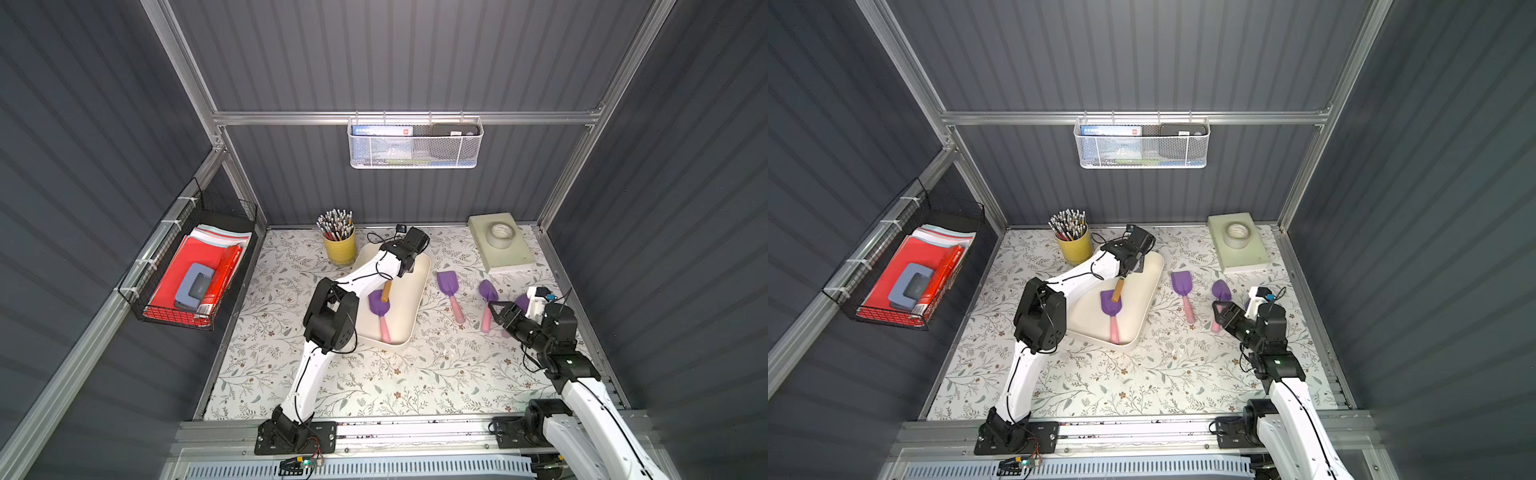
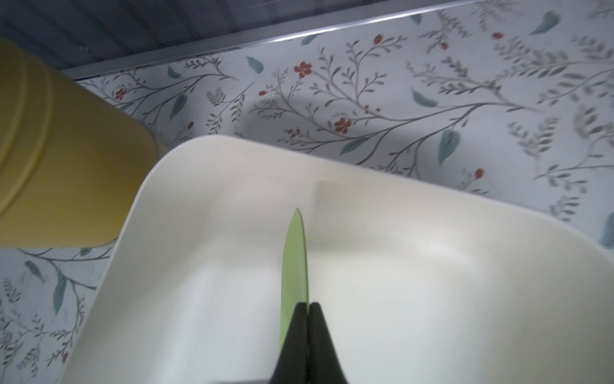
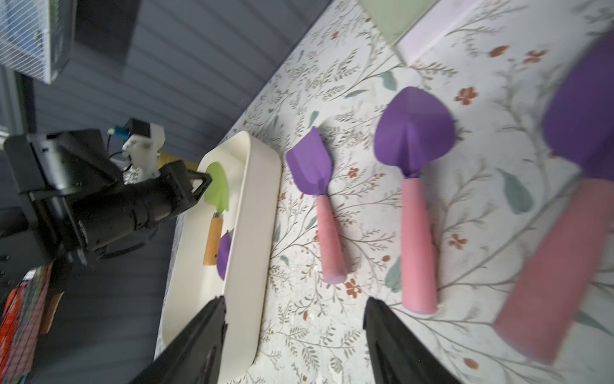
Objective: Take the shovel out of the storage box
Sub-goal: Pick up the shovel from the storage box.
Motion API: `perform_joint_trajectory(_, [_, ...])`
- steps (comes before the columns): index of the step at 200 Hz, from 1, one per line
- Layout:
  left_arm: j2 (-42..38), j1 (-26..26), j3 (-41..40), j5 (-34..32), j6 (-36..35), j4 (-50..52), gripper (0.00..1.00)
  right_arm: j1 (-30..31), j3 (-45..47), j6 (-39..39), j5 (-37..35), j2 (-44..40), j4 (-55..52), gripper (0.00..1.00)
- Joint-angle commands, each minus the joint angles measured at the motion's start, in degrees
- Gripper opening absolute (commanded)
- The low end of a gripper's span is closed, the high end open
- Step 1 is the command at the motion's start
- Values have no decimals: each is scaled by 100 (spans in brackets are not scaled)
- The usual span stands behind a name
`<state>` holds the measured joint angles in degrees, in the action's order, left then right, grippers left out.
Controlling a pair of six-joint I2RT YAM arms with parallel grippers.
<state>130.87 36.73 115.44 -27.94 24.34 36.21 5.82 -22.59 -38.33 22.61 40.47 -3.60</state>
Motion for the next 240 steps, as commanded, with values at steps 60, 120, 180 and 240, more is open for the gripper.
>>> perform_joint_trajectory(60, [-877, 26, 495, 1756, 122, -412, 0, 2080, -1126, 510, -1293, 1897, 886, 69])
perform_joint_trajectory(120, [-1294, 19, 64, 3632, 826, -1798, 0, 2230, -1054, 168, -1446, 2682, 2793, 68])
perform_joint_trajectory(180, [-1418, 27, -232, 3986, 1048, -2354, 0, 2246, -1787, 178, -1052, 3688, 3398, 68])
perform_joint_trajectory(240, [-1520, 27, -299, 4053, 1117, -2417, 0, 2280, -2035, 65, -846, 4387, 3663, 68])
